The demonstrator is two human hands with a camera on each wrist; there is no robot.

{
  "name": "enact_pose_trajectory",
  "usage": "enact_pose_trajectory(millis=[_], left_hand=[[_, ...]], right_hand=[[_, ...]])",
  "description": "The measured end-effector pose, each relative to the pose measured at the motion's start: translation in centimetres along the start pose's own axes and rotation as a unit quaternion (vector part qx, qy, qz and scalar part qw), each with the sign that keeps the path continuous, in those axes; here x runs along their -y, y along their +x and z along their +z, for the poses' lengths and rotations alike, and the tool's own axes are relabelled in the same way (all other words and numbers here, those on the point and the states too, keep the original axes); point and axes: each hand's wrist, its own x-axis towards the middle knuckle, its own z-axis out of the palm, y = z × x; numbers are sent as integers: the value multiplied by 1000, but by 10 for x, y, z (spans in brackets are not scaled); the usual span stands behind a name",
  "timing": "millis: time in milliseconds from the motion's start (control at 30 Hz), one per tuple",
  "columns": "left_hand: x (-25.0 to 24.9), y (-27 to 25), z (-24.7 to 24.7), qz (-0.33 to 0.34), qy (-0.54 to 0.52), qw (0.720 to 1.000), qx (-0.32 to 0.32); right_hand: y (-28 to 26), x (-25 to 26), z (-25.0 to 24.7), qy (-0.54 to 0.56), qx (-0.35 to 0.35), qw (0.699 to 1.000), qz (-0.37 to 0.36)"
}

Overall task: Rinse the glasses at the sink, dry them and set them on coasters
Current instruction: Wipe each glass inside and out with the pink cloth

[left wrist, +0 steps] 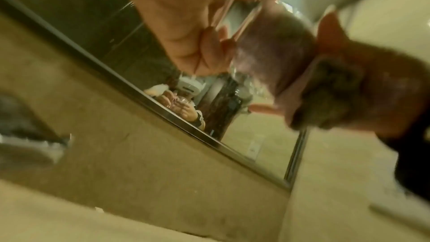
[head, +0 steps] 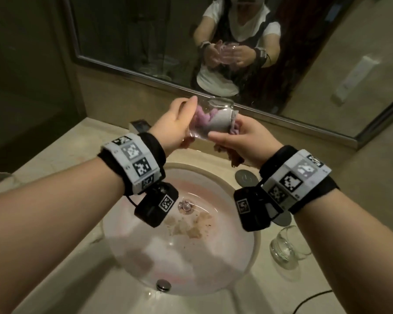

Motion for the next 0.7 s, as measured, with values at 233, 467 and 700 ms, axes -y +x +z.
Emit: enact_pose_trajectory(millis=[233, 467, 700], left_hand=[[7, 3, -8, 4, 10, 999, 48], [0, 7, 0, -134, -104, 985, -38], [-4, 3, -5, 113, 122, 986, -16]], right_hand=[[3, -4, -4, 22, 1, 1000, 3], [11, -2, 1, -241, 25, 967, -76], [8, -1, -4, 215, 43, 973, 66]])
